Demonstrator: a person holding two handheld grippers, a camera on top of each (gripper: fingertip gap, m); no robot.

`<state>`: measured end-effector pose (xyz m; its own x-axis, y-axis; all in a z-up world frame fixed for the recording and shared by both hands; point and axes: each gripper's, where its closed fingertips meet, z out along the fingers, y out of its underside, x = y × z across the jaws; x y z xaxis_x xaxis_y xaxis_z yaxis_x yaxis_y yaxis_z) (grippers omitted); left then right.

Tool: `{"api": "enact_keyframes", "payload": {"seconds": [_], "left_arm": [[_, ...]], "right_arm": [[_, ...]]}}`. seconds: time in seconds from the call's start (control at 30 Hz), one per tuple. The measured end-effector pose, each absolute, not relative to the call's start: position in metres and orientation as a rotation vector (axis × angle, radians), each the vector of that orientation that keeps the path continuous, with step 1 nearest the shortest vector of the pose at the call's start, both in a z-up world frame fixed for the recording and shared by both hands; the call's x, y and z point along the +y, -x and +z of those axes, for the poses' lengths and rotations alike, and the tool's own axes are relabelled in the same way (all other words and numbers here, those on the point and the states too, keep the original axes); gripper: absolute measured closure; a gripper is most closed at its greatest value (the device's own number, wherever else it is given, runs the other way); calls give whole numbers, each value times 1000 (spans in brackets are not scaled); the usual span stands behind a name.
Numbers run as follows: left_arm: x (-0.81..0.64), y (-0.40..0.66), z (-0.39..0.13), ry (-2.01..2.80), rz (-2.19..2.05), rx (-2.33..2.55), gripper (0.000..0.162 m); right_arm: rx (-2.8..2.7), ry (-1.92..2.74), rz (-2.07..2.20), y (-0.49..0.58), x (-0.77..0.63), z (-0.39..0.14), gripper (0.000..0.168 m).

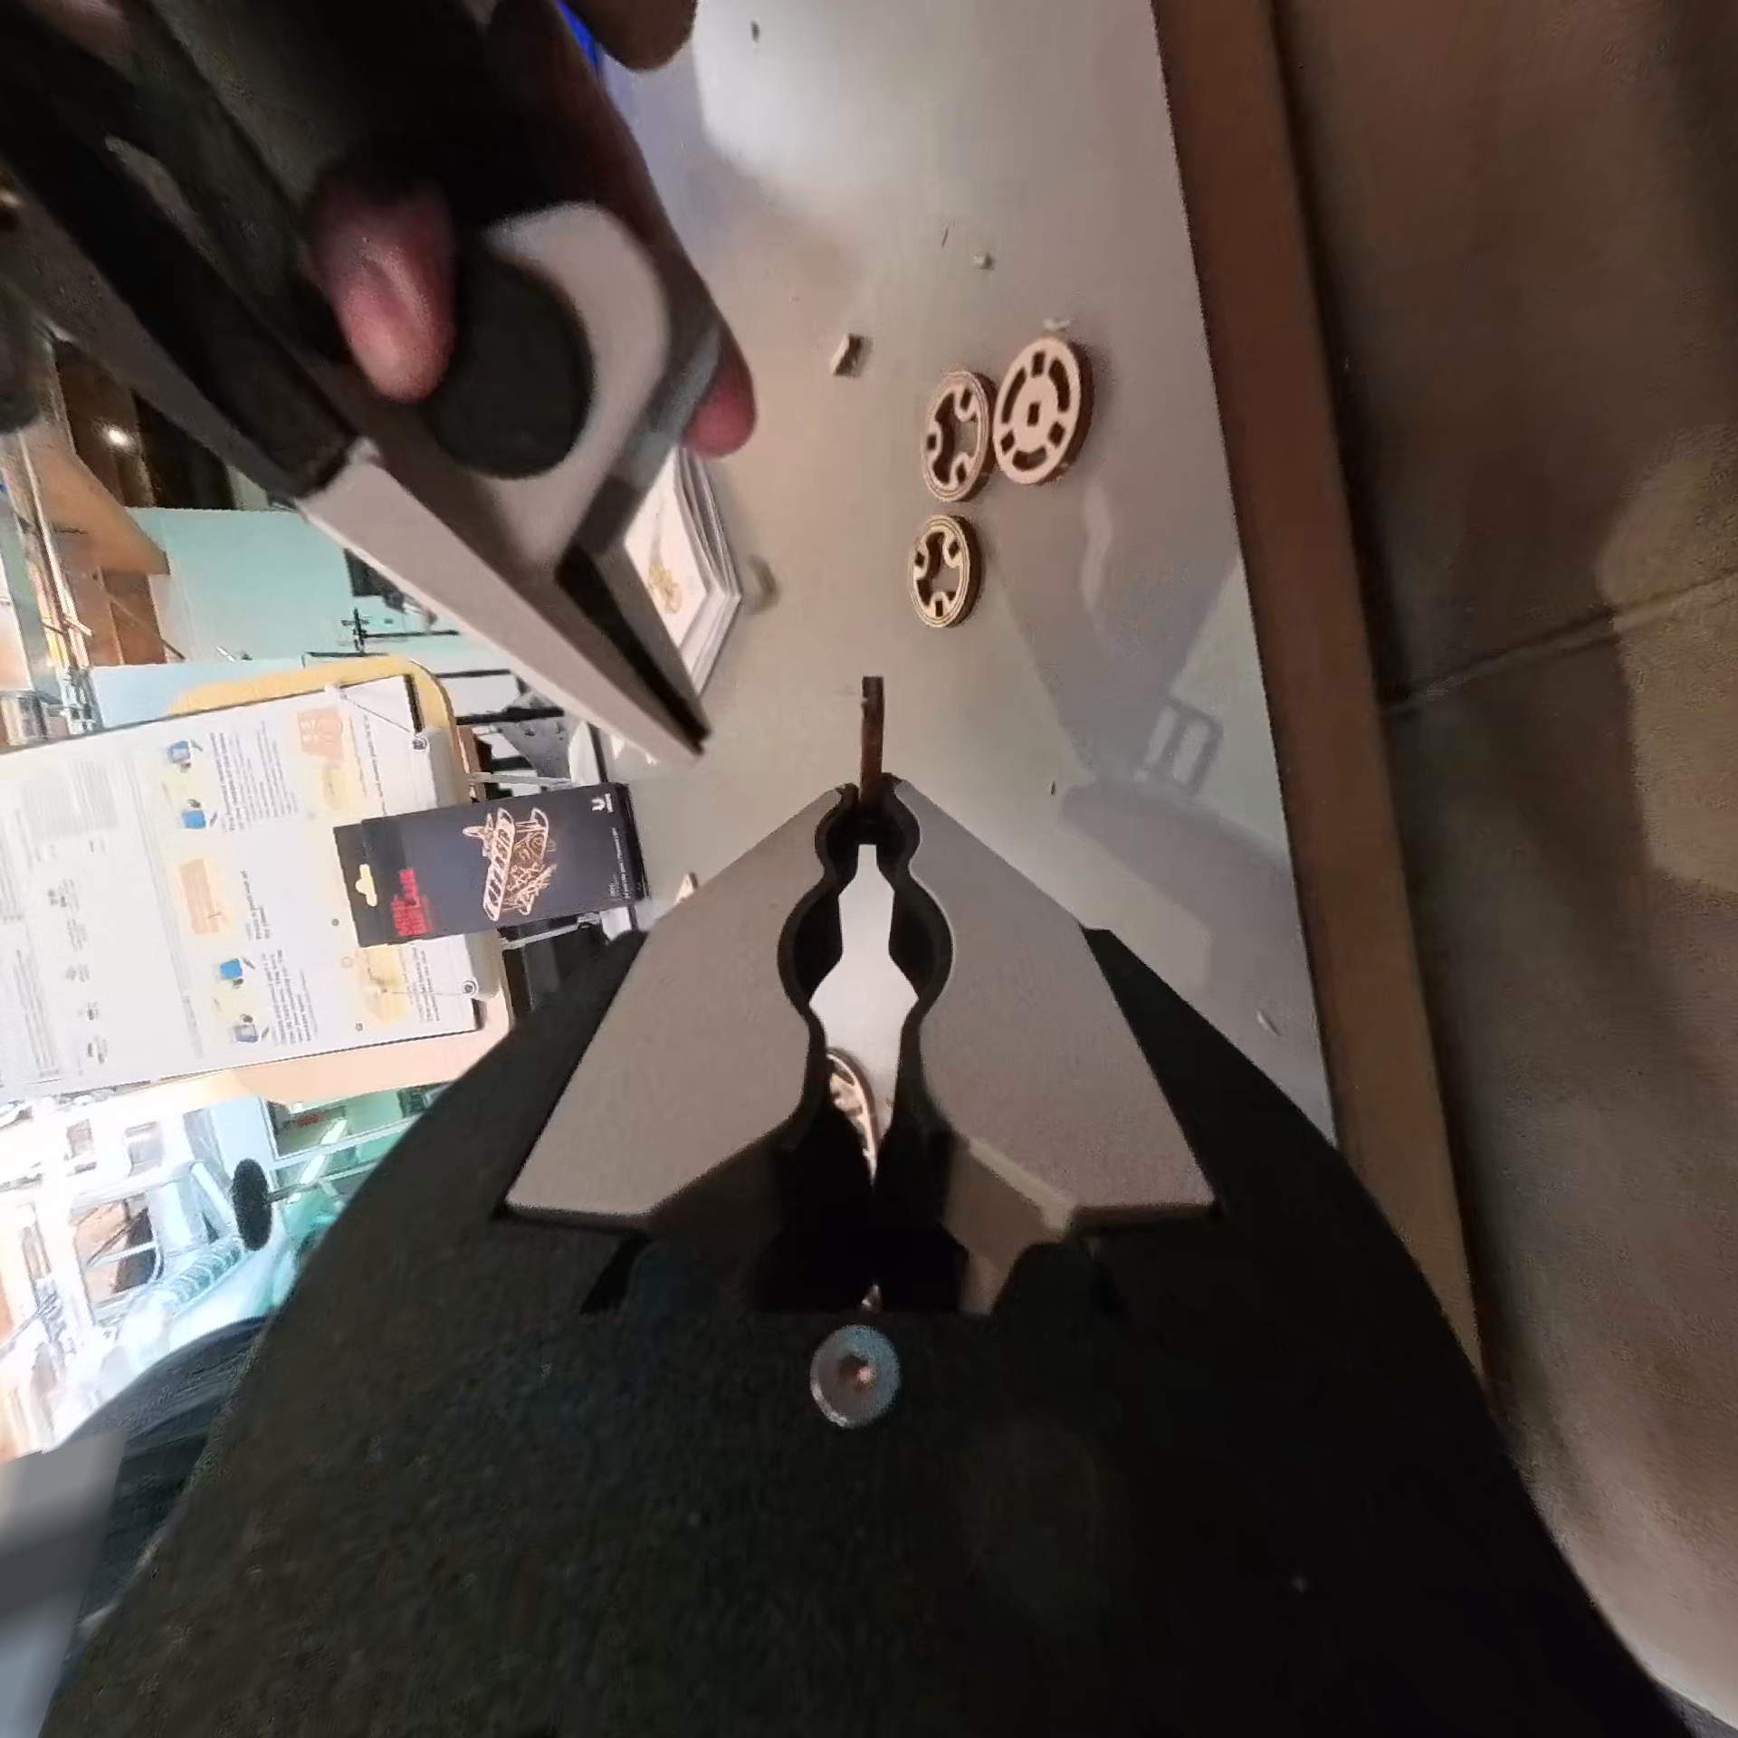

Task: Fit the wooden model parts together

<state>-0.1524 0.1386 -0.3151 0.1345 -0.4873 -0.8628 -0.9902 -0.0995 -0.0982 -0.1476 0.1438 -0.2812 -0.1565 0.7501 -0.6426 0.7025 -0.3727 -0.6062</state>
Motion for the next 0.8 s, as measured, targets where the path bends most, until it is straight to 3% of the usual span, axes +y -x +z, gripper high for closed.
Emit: {"api": "enact_keyframes", "payload": {"seconds": [0.17,0.27,0.5,0.67,0.8], "left_arm": [[139,160,-315,1740,862,1385,162],[137,177,-313,1801,868,1305,162],[94,277,-301,2150,741,694,162],[42,319,-321,2344,402,115,162],[22,324,-325,2351,-21,-258,162]], "right_arm": [[-1719,1978,1553,141,155,-279,168],[-1716,1965,1312,134,185,-290,168],[-1671,1795,1030,111,230,-295,168],[-1525,1841,1058,84,255,-302,153],[-1458,1817,1069,73,260,-310,151]]}}
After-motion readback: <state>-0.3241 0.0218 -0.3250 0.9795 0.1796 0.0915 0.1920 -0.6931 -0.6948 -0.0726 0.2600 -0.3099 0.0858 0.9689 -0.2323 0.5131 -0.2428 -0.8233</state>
